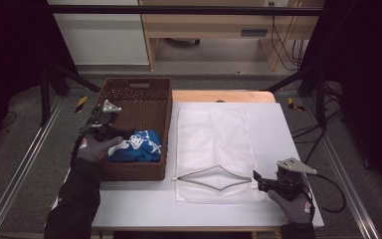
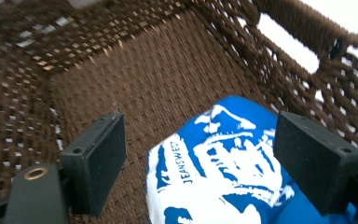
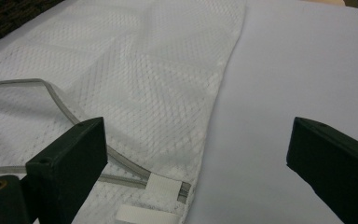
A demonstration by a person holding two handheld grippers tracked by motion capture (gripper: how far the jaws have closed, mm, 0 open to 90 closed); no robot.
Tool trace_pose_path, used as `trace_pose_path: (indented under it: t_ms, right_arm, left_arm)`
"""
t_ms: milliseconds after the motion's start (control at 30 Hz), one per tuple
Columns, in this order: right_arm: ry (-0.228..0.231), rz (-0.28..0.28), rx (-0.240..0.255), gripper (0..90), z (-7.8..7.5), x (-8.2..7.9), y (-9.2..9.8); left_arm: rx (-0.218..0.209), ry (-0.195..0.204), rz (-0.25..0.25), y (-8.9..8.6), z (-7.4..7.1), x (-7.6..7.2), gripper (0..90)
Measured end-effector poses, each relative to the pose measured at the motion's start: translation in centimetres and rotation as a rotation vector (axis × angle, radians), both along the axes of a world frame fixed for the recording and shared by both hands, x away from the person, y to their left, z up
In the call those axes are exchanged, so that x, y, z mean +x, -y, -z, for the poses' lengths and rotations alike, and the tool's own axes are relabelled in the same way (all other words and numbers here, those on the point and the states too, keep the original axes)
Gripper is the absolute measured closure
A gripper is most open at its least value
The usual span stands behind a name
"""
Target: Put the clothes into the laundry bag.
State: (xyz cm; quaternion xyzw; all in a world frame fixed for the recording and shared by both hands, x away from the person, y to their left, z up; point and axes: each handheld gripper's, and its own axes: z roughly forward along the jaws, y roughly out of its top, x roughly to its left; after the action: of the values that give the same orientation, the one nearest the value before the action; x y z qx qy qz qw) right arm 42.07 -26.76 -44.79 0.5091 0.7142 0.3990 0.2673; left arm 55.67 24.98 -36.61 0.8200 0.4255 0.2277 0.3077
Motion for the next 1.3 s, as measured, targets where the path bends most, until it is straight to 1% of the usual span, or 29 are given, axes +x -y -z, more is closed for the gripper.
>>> trace_pose_path:
  t_ms: [33, 133, 233, 267, 333, 467, 500, 533, 567, 633, 700, 733, 867, 933, 1000, 1100, 1167, 1200, 1300]
  right_arm:
    - [-0.003, -0.001, 0.002, 5.4, 0.0, 0.0, 0.0]
    - [-0.007, -0.005, 0.0, 5.3, 0.1, 0.0, -0.1]
    - [-0.005, -0.005, -0.008, 5.2, 0.1, 0.1, -0.1]
    - [-0.012, -0.005, -0.003, 5.1, 0.1, 0.1, -0.2]
    - [-0.009, -0.007, -0.01, 5.0, 0.2, 0.1, -0.2]
    - [-0.015, -0.007, -0.012, 4.7, 0.2, 0.1, -0.1]
    - [-0.017, -0.007, -0.014, 4.7, 0.3, 0.1, -0.2]
    - [-0.02, -0.007, -0.013, 4.7, 0.3, 0.1, -0.2]
    - [-0.019, -0.011, -0.016, 4.6, 0.3, 0.2, -0.2]
    - [-0.023, -0.01, -0.018, 4.5, 0.4, 0.2, -0.2]
    - [-0.031, -0.008, -0.01, 4.5, 0.4, 0.2, -0.3]
    - [-0.028, -0.009, -0.017, 4.4, 0.4, 0.2, -0.4]
    - [-0.025, -0.015, -0.02, 4.4, 0.4, 0.2, -0.4]
    - [-0.031, -0.017, -0.015, 4.4, 0.3, 0.2, -0.5]
    - [-0.027, -0.019, -0.026, 4.4, 0.4, 0.2, -0.5]
    - [-0.031, -0.021, -0.026, 4.4, 0.5, 0.2, -0.6]
    - [-0.031, -0.021, -0.028, 4.4, 0.5, 0.2, -0.6]
    - [-0.036, -0.022, -0.02, 4.4, 0.5, 0.2, -0.6]
    - [-0.032, -0.023, -0.028, 4.4, 0.5, 0.2, -0.6]
  left_arm:
    - [0.009, -0.014, 0.009, 0.1, 0.2, 0.0, 14.9]
    - [0.017, -0.051, 0.031, 0.2, 0.9, 0.1, 13.6]
    - [0.024, -0.087, 0.036, 0.2, 1.4, 0.4, 12.1]
    - [0.025, -0.094, 0.039, 0.3, 1.5, 0.5, 11.5]
    - [0.028, -0.109, 0.048, 0.5, 1.7, 0.6, 11.3]
    - [0.078, -0.149, 0.06, 1.1, 2.7, 1.1, 9.8]
    - [0.092, -0.162, 0.059, 1.2, 3.0, 1.2, 9.9]
    - [0.114, -0.187, 0.065, 1.4, 3.4, 1.3, 9.9]
    - [0.126, -0.204, 0.071, 1.5, 3.6, 1.3, 9.8]
    - [0.139, -0.221, 0.081, 1.6, 3.8, 1.3, 10.4]
    - [0.156, -0.252, 0.078, 1.7, 4.2, 1.5, 10.5]
    - [0.174, -0.266, 0.074, 1.8, 4.4, 1.5, 10.1]
    - [0.226, -0.297, 0.077, 2.2, 5.1, 1.6, 10.0]
    - [0.239, -0.31, 0.074, 2.2, 5.3, 1.6, 10.5]
    - [0.25, -0.327, 0.069, 2.3, 5.5, 1.7, 11.5]
    - [0.297, -0.361, 0.06, 2.5, 6.1, 1.8, 13.6]
    - [0.311, -0.386, 0.053, 2.5, 6.3, 1.9, 15.0]
    - [0.302, -0.397, 0.047, 2.4, 6.3, 2.0, 16.0]
    - [0.301, -0.416, 0.031, 2.3, 6.3, 2.0, 23.7]
